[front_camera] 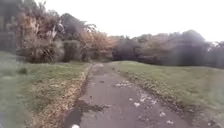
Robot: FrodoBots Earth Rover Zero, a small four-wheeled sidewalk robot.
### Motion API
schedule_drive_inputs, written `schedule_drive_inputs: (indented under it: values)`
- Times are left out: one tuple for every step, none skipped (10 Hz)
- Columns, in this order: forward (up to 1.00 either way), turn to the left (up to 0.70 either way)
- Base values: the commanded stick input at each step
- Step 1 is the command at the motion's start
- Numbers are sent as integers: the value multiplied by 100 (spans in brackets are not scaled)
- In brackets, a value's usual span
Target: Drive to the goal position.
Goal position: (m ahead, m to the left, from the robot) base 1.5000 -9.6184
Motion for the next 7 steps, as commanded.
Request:
schedule_drive_inputs:
  values:
    - [0,-100]
    - [0,-100]
    - [0,-100]
    - [0,-100]
    - [0,-100]
    - [0,-100]
    - [0,-100]
